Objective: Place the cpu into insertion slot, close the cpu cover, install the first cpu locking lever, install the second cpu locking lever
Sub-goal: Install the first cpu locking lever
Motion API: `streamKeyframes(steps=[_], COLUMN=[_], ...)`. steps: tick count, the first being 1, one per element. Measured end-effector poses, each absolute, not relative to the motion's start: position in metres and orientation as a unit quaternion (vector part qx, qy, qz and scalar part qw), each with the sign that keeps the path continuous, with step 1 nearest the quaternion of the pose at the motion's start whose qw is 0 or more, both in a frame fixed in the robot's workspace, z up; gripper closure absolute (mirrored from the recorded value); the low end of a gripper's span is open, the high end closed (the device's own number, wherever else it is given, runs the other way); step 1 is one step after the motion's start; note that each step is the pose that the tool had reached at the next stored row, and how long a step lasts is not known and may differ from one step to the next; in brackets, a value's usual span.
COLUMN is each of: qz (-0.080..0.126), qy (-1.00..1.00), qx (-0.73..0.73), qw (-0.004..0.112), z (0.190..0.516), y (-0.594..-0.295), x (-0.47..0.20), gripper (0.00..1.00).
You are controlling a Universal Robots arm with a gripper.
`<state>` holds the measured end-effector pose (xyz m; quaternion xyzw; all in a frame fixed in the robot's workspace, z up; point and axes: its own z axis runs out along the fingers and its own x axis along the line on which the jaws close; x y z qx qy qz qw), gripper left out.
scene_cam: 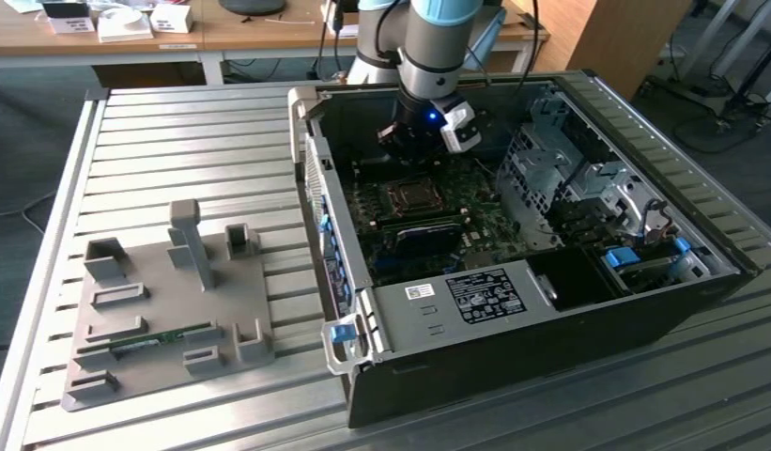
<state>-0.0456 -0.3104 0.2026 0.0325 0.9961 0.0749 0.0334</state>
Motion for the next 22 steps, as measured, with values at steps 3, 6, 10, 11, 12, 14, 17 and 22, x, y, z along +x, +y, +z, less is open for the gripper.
streamKeyframes(steps=[3, 6, 10, 11, 12, 14, 17, 22], qz=[0.075, 0.075, 0.075, 0.075, 0.075, 0.075, 0.075, 0.074], qy=[0.996, 0.996, 0.996, 0.996, 0.996, 0.996, 0.996, 0.996], qx=[0.034, 0.038, 0.044, 0.044, 0.044, 0.044, 0.045, 0.045], qw=[0.033, 0.034, 0.034, 0.034, 0.034, 0.034, 0.034, 0.034], z=[0.2026, 0.2025, 0.2025, 0.2025, 0.2025, 0.2019, 0.2001, 0.1992], y=[-0.3104, -0.3104, -0.3104, -0.3104, -0.3104, -0.3103, -0.3104, -0.3104], x=[-0.0455, -0.0452, -0.0449, -0.0449, -0.0449, -0.0448, -0.0449, -0.0448], gripper=[0.89, 0.89, 0.89, 0.89, 0.89, 0.89, 0.89, 0.89])
